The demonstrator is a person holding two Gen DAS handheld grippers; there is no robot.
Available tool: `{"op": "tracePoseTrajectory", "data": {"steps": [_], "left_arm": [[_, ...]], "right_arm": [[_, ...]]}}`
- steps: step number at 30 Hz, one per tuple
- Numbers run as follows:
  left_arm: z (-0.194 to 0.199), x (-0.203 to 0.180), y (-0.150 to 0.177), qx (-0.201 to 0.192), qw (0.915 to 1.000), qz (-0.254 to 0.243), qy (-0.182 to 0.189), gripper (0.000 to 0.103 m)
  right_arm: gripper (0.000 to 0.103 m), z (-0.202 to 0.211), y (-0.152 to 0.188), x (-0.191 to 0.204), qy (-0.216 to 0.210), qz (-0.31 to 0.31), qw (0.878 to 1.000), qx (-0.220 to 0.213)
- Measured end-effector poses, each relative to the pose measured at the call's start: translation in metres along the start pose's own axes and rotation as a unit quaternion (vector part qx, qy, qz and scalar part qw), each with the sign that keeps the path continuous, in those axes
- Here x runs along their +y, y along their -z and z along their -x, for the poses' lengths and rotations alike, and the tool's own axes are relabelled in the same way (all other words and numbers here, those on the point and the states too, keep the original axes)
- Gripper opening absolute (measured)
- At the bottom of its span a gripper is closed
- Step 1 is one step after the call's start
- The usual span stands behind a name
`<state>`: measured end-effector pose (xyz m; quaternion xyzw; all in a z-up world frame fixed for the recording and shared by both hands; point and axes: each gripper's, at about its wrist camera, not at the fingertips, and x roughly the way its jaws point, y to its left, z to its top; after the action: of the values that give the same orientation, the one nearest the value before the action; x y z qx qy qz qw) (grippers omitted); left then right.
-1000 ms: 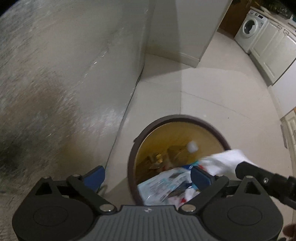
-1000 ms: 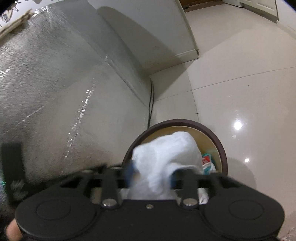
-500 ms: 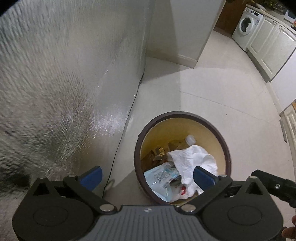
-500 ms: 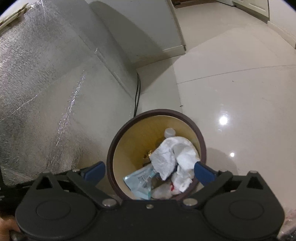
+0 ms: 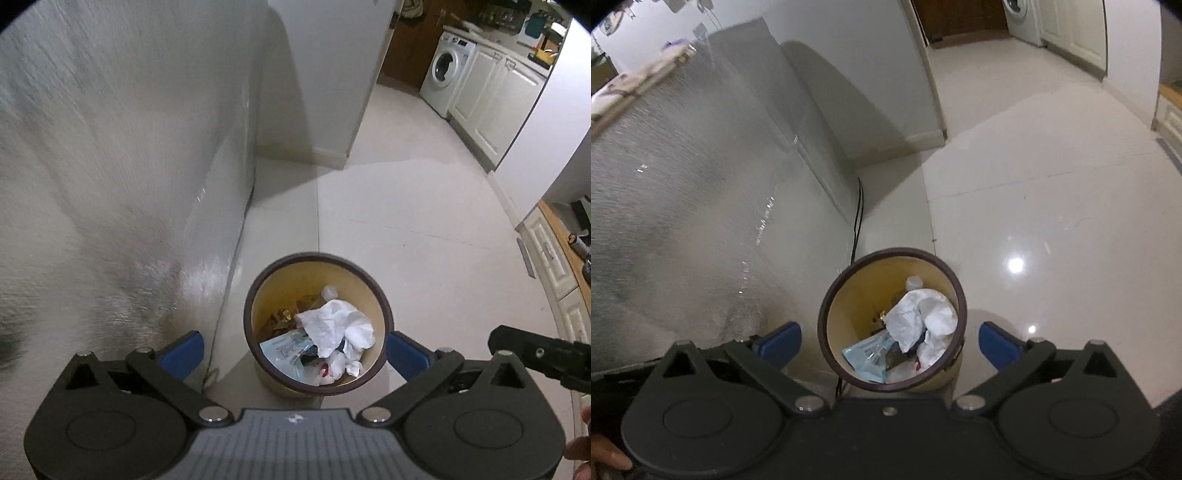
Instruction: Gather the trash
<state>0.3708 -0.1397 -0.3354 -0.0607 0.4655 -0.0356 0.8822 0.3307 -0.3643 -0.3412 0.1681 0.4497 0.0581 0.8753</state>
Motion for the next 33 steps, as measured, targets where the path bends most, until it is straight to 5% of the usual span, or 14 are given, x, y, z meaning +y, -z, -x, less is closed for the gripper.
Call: {"op": "tracePoseTrajectory", "data": {"steps": [19, 33], "left_arm": [[0.207, -0.039, 0.004, -0.108, 0.9901, -0.080, 0.039, 0.103], [0.325, -0.001, 0.027, -0.157, 0.9819, -0.099, 0.039, 0.103]], "right_arm": [[0.103, 0.200, 0.014, 0.056, -0.016, 0.007, 0.991, -0.130], [0.103, 0.305, 0.037, 0.131, 0.008, 0.058, 0.983, -0.175]]}}
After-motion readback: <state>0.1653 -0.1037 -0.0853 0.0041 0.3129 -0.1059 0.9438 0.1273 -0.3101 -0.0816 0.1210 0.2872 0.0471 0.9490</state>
